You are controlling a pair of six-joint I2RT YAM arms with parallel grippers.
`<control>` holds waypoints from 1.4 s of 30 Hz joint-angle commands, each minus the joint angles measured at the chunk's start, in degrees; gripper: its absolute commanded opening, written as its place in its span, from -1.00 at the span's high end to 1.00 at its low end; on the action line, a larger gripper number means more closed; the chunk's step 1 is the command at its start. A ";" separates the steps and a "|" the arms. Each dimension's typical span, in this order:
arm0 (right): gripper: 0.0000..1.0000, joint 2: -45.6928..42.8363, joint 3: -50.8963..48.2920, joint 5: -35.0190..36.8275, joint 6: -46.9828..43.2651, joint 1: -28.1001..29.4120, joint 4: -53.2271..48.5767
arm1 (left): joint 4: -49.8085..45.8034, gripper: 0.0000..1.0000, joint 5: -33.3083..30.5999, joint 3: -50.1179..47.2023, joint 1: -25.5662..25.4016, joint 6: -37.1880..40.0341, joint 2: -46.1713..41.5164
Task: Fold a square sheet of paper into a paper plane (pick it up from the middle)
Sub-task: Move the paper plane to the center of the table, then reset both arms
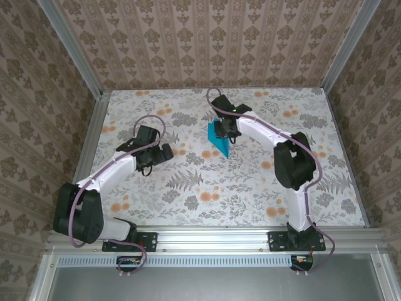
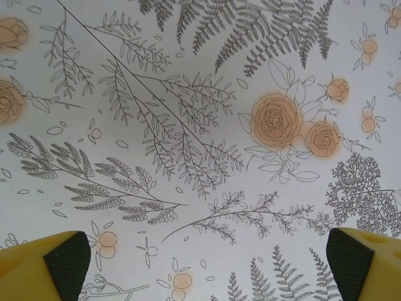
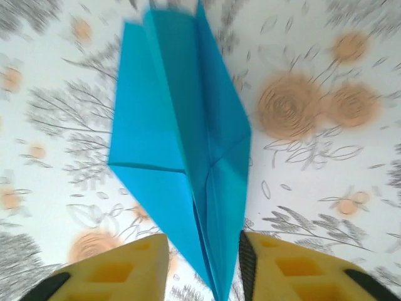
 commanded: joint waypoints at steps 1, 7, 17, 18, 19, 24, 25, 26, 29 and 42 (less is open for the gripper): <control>0.04 -7.31 -2.47 4.28 -0.33 -0.29 -0.90 | -1.75 -1.00 -2.44 2.28 1.47 0.02 -2.31; -0.60 -22.14 -15.01 12.77 -2.51 -1.43 9.56 | -0.69 -1.00 -6.46 2.50 5.78 4.48 -6.55; -1.00 -46.05 -44.68 23.71 -9.66 -10.96 35.34 | 10.82 -1.00 -15.81 -6.04 14.77 15.95 -16.74; -1.00 -46.90 -47.04 25.81 -9.28 -12.34 36.75 | 12.10 -1.00 -17.04 -7.26 15.50 17.10 -17.30; -1.00 -47.39 -49.09 27.12 -9.13 -13.56 37.87 | 13.25 -1.00 -18.46 -8.54 16.31 17.89 -17.90; -1.00 -47.05 -59.99 27.91 -9.08 -20.50 47.04 | 22.87 -1.00 -20.15 -14.86 18.98 23.43 -19.00; -1.00 -46.16 -62.07 27.44 -8.71 -21.93 49.12 | 26.64 -1.00 -19.69 -16.72 19.28 25.23 -18.81; -1.00 -45.48 -63.45 27.40 -8.72 -22.59 50.88 | 30.06 -1.00 -18.97 -18.45 19.45 26.77 -18.65; -1.00 -42.44 -68.62 25.18 -11.70 -23.76 61.28 | 40.80 -1.00 -15.08 -23.32 20.51 31.36 -17.70; -1.00 -31.85 -74.29 7.77 -21.98 -25.52 88.48 | 64.78 -1.00 5.26 -27.32 23.93 40.33 -3.38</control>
